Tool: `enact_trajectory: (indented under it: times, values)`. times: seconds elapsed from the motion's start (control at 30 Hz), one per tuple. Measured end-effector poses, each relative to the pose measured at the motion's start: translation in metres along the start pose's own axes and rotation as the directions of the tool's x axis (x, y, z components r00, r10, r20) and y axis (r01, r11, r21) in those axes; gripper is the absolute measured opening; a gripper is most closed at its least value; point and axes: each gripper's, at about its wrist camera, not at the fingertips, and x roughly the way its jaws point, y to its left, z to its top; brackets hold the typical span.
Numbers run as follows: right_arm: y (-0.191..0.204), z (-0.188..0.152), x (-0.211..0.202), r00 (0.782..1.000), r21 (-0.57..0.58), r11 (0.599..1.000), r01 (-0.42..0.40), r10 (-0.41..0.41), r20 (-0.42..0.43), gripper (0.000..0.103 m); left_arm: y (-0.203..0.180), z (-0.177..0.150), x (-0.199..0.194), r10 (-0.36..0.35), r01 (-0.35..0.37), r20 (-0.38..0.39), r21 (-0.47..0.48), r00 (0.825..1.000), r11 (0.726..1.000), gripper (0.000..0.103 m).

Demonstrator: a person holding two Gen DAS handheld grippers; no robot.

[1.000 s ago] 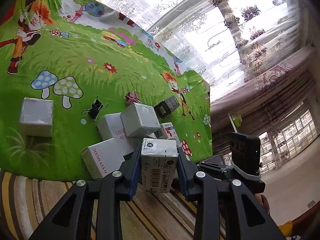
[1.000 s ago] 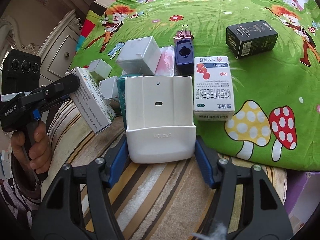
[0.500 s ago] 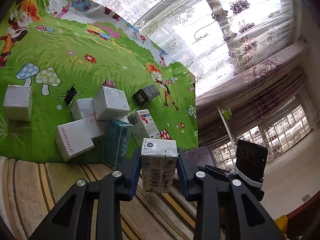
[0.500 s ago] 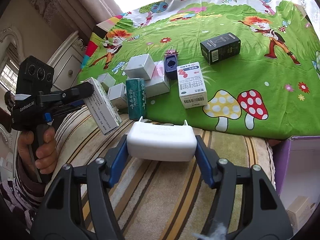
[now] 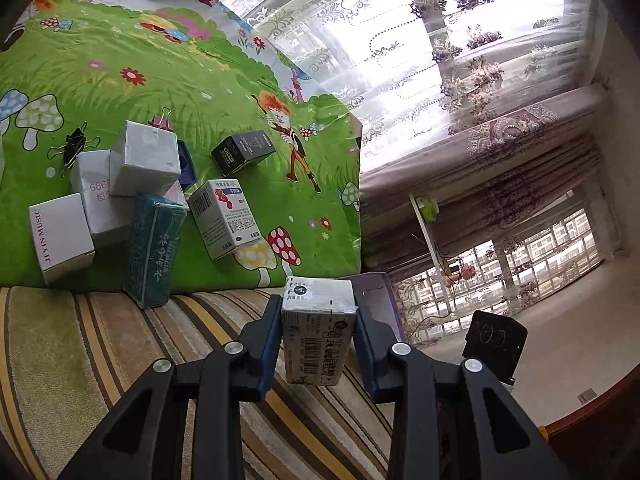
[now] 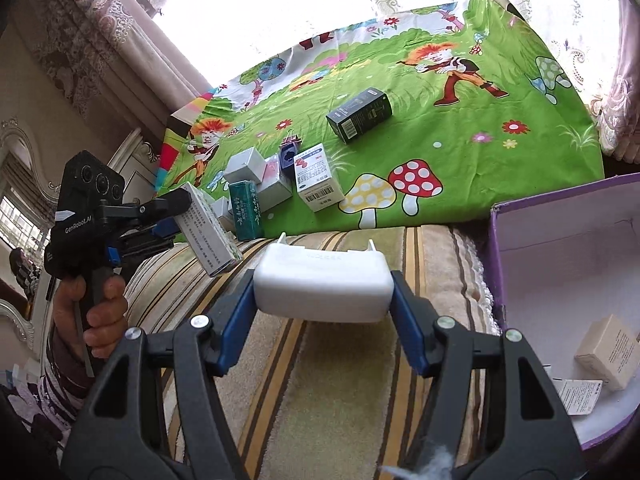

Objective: Organize rigid objects
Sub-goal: 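Carry both held items into the purple box and open both tools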

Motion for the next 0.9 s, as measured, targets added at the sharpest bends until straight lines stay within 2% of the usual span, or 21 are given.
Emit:
enact_trajectory:
  times: [0.23, 0.47, 0.6, 0.67, 0.77, 0.9]
  values:
    - [-0.032, -0.006, -0.031, 0.997, 0.078, 0.996, 0.051, -0.056, 0.06, 0.067, -0.024, -0.009, 0.038, -0.061, 0.06, -0.071, -0.023, 0.996, 0.998, 0.035]
    - [-0.07, -0.013, -0.063, 0.984, 0.165, 0.979, 0.119, -0.138, 0.113, 0.067, -0.061, -0.02, 0.079, -0.099, 0.103, -0.157, 0.018, 0.983, 0.995, 0.035]
    - [-0.088, -0.019, -0.079, 0.97, 0.207, 0.963, 0.175, -0.204, 0.129, 0.067, -0.087, -0.033, 0.102, -0.092, 0.113, -0.212, 0.088, 0.973, 0.99, 0.035]
    - [-0.097, -0.022, -0.087, 0.96, 0.227, 0.951, 0.212, -0.247, 0.135, 0.067, -0.103, -0.039, 0.11, -0.069, 0.106, -0.225, 0.157, 0.972, 0.982, 0.035]
    - [-0.107, -0.026, -0.096, 0.943, 0.251, 0.932, 0.26, -0.301, 0.14, 0.067, -0.126, -0.051, 0.119, -0.034, 0.102, -0.249, 0.266, 0.968, 0.959, 0.044]
    - [-0.116, -0.029, -0.103, 0.933, 0.276, 0.917, 0.289, -0.334, 0.136, 0.067, -0.149, -0.067, 0.124, 0.033, 0.073, -0.249, 0.405, 0.968, 0.911, 0.069]
